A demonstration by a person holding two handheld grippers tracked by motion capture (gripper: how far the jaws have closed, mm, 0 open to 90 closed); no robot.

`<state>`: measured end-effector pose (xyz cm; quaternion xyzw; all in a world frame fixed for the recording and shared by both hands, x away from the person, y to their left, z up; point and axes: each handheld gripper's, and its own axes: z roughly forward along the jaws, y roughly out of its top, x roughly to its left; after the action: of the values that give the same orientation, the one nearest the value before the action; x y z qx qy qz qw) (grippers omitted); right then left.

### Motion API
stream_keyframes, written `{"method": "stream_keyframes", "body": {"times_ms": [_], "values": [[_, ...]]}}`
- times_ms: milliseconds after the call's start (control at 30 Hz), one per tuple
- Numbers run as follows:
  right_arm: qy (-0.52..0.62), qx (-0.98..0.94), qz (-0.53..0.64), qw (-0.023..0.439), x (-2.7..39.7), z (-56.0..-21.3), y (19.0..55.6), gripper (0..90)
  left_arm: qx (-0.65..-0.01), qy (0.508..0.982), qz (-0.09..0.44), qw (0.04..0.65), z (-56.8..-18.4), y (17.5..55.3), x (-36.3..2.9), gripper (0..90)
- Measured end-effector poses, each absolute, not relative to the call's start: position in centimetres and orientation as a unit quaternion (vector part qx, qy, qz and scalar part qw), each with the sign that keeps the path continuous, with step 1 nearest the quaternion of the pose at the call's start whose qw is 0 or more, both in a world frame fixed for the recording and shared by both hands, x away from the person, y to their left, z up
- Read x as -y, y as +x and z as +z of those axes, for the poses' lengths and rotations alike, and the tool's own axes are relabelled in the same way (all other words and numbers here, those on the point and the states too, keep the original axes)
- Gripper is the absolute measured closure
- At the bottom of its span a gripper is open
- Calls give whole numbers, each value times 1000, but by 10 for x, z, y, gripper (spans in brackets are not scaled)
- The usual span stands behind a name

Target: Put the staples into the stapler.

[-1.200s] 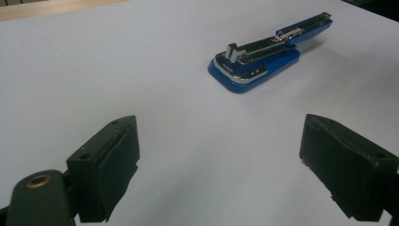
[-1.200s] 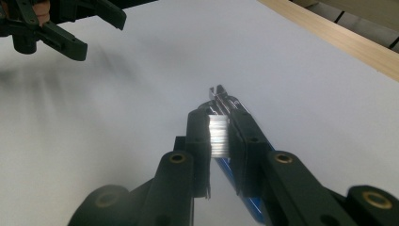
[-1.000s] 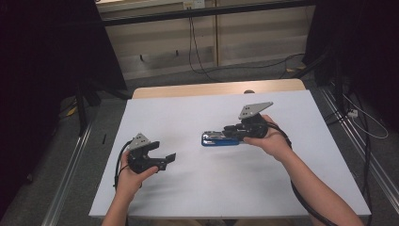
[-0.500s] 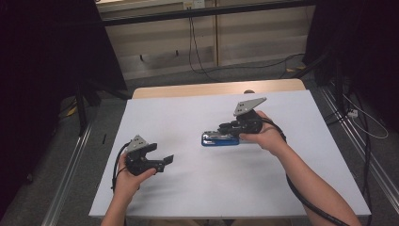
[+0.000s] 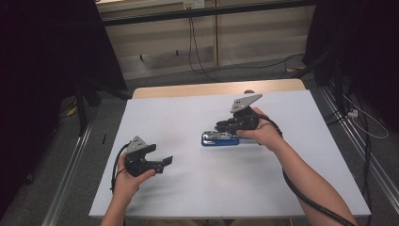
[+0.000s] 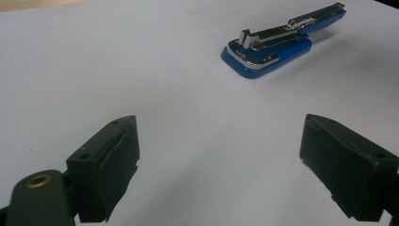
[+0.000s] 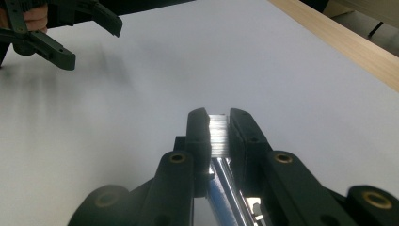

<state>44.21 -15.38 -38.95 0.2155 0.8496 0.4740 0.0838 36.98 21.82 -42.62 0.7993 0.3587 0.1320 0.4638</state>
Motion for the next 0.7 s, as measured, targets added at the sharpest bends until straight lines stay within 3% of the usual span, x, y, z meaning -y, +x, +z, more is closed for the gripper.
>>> {"method": "stream_keyframes", "body": {"times_ms": [700], "values": [[214, -856, 465, 74, 145, -393, 460, 793, -360, 796, 135, 468, -424, 370, -223, 127]]}}
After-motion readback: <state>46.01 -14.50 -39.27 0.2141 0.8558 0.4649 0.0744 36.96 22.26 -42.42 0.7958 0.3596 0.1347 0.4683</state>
